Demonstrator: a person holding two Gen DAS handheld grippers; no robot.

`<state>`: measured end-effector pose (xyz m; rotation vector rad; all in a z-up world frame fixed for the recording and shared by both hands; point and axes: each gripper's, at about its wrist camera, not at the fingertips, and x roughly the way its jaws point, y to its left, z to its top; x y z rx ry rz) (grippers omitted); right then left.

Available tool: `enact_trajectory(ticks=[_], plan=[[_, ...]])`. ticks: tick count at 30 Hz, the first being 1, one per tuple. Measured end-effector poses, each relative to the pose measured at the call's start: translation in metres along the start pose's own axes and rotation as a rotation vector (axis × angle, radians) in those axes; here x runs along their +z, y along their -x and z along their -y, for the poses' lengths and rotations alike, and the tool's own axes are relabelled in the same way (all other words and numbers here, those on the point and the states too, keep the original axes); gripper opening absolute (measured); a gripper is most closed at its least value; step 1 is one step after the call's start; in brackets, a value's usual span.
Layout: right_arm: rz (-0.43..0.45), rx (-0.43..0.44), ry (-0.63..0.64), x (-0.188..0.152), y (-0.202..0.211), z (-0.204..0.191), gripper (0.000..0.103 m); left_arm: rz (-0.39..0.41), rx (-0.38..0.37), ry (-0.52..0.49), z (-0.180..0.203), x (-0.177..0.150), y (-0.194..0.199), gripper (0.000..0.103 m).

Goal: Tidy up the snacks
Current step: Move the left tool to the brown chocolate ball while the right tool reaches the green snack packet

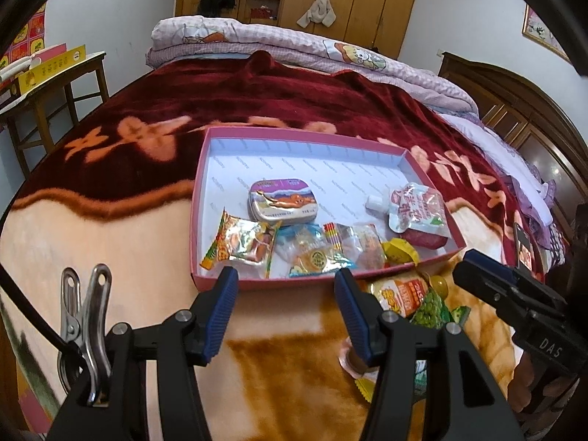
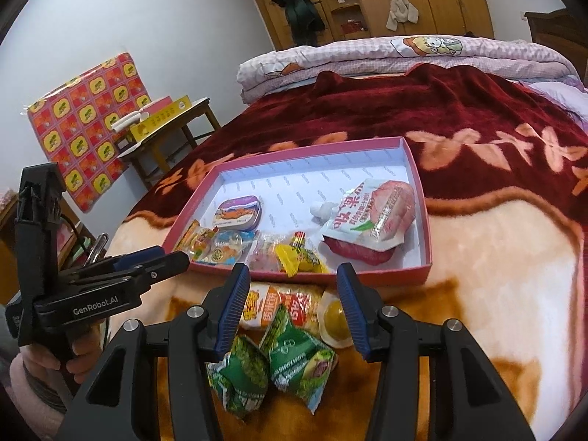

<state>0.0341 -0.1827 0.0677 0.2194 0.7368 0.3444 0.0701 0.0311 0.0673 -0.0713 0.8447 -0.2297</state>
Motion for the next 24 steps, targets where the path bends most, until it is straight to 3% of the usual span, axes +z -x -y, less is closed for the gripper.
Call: enact_trajectory(ticks=[24], plan=[[-0.025, -0.020, -0.010, -0.022, 0.015, 0.009, 0.051, -0.027, -0.028, -0.046, 0.024, -0.023, 0.013, 0.058]])
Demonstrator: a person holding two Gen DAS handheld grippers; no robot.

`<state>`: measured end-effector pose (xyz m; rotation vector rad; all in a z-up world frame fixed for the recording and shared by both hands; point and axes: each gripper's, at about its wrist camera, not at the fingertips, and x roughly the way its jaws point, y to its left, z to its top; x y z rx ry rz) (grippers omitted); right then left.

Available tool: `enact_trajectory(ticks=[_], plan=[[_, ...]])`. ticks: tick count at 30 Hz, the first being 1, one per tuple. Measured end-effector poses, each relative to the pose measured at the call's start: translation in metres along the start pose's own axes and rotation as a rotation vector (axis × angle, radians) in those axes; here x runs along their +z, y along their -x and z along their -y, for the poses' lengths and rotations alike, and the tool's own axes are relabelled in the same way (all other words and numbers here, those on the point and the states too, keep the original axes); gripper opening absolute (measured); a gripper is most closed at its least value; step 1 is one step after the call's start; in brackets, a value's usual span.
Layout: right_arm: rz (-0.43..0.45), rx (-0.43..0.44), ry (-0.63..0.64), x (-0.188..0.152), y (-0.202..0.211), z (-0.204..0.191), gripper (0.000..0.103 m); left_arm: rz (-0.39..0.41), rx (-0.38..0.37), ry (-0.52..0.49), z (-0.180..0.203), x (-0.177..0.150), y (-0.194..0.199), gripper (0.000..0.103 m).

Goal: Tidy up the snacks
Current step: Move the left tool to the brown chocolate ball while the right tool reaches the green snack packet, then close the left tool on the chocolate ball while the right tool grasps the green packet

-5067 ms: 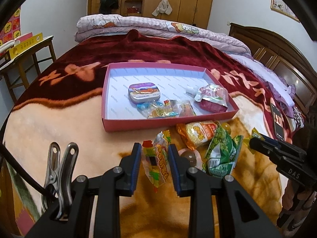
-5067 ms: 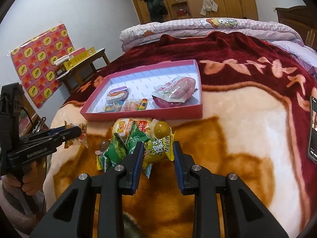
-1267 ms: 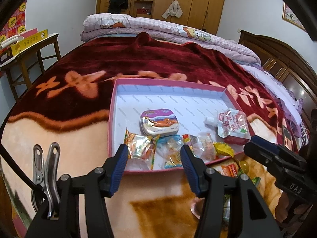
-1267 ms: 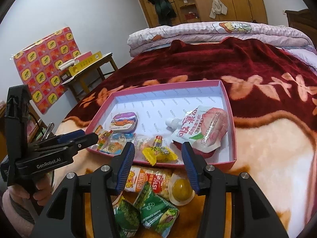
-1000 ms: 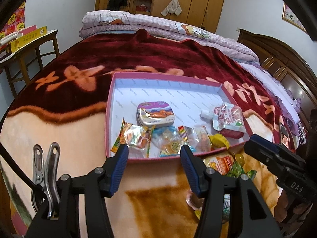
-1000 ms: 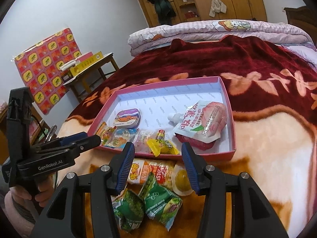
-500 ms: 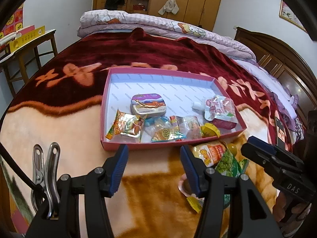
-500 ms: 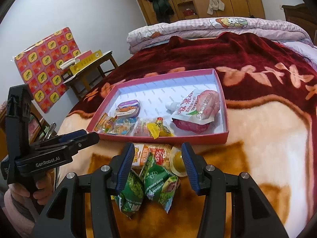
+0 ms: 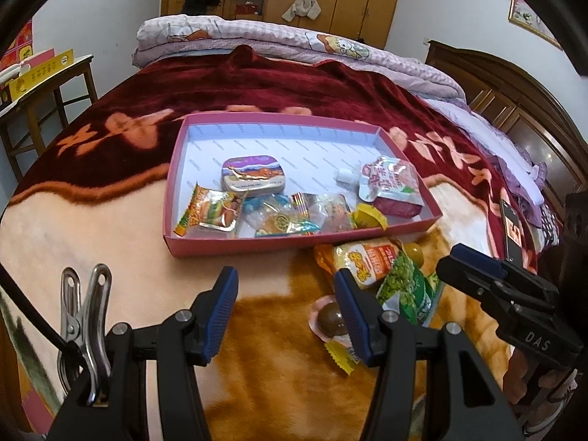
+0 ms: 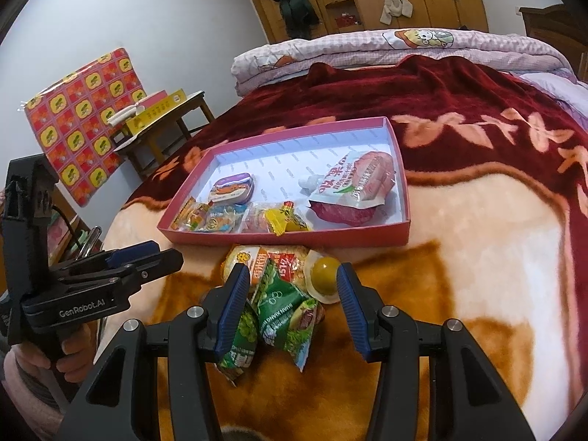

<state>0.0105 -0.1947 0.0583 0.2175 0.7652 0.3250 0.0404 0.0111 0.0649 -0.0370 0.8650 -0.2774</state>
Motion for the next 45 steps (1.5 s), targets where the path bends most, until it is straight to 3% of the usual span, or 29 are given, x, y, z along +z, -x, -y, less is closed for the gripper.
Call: enact_trajectory(ticks=[20, 30, 39, 45], plan=[[-0.017, -0.023, -0.037, -0.012, 0.003, 0.020, 0.051, -0.081, -0.029, -0.058, 0.025, -0.020, -0.018, 0.058], [-0.019, -0.020, -0.046, -0.015, 0.003, 0.024, 0.051, -0.085, -0.012, -0.061, 0.027, -0.021, -0.031, 0.057], [-0.031, -0.016, -0.048, -0.016, -0.001, 0.025, 0.051, -0.085, -0.064, -0.067, 0.029, -0.020, -0.036, 0.035], [-0.037, -0.014, -0.038, -0.016, -0.001, 0.021, 0.051, -0.074, -0.075, -0.091, 0.031, -0.022, -0.034, 0.033]])
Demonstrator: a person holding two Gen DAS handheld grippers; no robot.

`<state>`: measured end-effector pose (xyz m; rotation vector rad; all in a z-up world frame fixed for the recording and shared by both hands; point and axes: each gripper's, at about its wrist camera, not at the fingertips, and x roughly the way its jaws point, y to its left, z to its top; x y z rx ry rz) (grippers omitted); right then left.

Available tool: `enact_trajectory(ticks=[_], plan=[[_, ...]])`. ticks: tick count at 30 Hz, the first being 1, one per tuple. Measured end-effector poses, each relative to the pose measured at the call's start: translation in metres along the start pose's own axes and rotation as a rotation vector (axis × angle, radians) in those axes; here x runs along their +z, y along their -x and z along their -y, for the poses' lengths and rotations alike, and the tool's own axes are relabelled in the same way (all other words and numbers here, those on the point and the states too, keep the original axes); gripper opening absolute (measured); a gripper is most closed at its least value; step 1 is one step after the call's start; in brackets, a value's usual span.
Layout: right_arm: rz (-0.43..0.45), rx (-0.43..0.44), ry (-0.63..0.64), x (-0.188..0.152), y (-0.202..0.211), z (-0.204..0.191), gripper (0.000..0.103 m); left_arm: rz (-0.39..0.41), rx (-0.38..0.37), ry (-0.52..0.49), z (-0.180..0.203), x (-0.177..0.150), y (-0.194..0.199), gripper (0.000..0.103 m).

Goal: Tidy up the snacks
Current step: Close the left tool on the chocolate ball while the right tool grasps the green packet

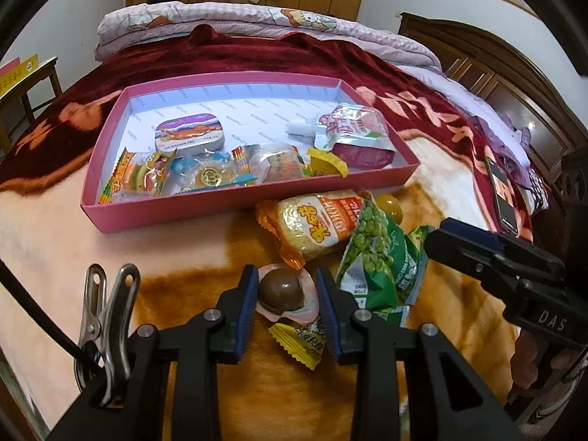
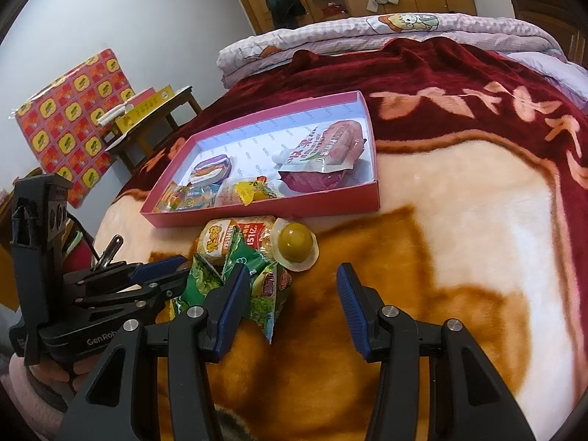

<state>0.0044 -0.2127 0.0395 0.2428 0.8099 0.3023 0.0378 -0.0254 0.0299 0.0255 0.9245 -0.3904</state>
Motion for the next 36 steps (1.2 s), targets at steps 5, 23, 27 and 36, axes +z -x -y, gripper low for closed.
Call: enact_trajectory(ticks=[5, 23, 27, 36], plan=[[-0.006, 0.007, 0.011, 0.000, 0.000, -0.004, 0.051, 0.020, -0.002, 0.001, -0.002, 0.000, 0.008, 0.033], [-0.063, 0.044, 0.015, -0.004, -0.018, -0.018, 0.051, 0.076, 0.028, 0.057, -0.026, -0.003, 0.026, 0.033], [-0.063, 0.046, 0.004, -0.003, -0.022, -0.018, 0.051, 0.076, 0.022, 0.059, -0.027, -0.004, 0.026, 0.033], [-0.061, 0.054, -0.016, -0.003, -0.024, -0.015, 0.044, 0.080, 0.020, 0.066, -0.029, -0.004, 0.026, 0.033]])
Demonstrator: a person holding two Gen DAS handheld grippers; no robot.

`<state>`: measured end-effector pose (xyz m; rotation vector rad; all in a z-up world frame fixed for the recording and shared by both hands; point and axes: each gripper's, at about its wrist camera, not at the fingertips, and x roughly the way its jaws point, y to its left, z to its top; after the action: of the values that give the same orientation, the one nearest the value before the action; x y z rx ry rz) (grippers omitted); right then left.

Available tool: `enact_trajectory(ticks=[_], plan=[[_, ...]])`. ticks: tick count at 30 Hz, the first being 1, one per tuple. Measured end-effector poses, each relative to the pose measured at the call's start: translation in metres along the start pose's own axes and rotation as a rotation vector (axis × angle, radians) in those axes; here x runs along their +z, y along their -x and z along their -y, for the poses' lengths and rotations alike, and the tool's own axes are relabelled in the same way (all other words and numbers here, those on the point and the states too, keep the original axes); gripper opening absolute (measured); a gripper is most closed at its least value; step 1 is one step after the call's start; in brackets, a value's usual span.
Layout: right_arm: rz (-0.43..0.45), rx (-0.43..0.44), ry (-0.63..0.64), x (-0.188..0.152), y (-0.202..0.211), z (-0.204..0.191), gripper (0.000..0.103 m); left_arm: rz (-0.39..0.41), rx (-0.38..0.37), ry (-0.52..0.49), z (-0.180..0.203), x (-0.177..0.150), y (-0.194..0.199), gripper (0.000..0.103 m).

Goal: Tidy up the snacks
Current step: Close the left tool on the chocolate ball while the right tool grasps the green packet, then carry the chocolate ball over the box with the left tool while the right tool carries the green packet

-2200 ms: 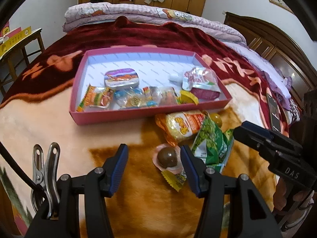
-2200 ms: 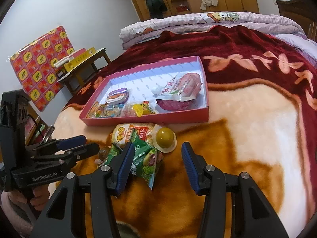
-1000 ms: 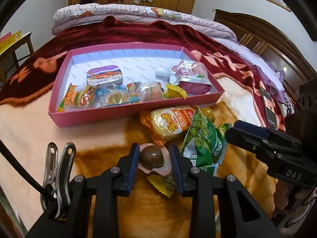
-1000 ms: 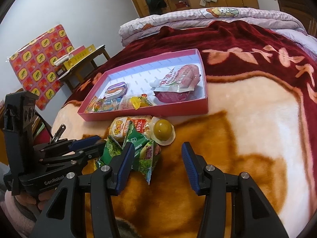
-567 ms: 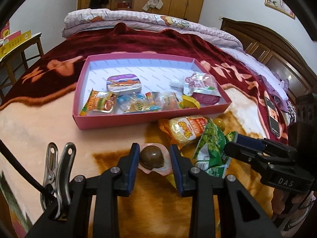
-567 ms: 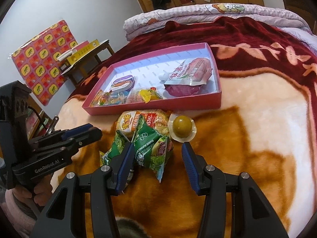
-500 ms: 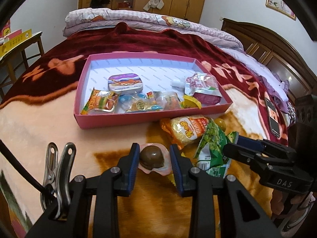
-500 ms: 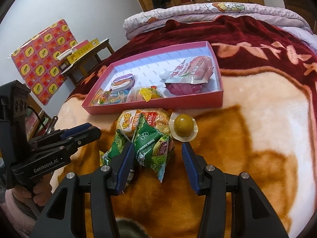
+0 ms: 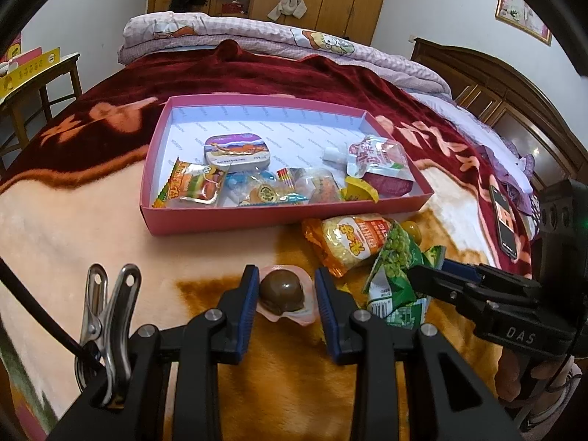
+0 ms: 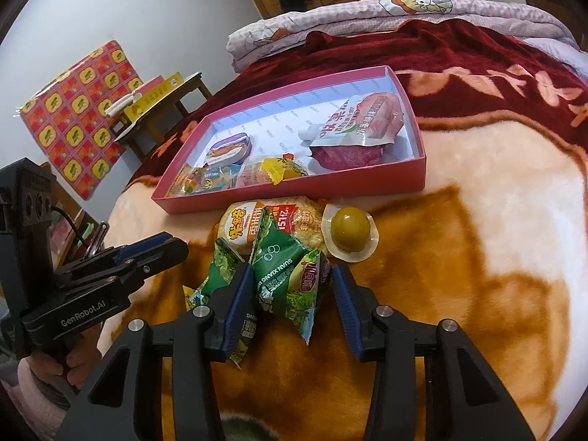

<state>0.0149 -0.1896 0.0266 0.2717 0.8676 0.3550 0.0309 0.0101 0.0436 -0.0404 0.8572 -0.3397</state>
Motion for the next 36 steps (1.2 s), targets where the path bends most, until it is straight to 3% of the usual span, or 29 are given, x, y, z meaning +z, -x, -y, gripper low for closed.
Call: enact_trajectory(ticks=[7, 36], plan=[[0.011, -0.008, 0.002, 0.000, 0.002, 0.000, 0.039, 0.015, 0.002, 0.003, -0.001, 0.001, 0.007, 0.033], [0.121, -0.009, 0.083, 0.022, 0.036, -0.019, 0.038, 0.075, 0.000, -0.010, 0.001, 0.023, 0.026, 0.033]])
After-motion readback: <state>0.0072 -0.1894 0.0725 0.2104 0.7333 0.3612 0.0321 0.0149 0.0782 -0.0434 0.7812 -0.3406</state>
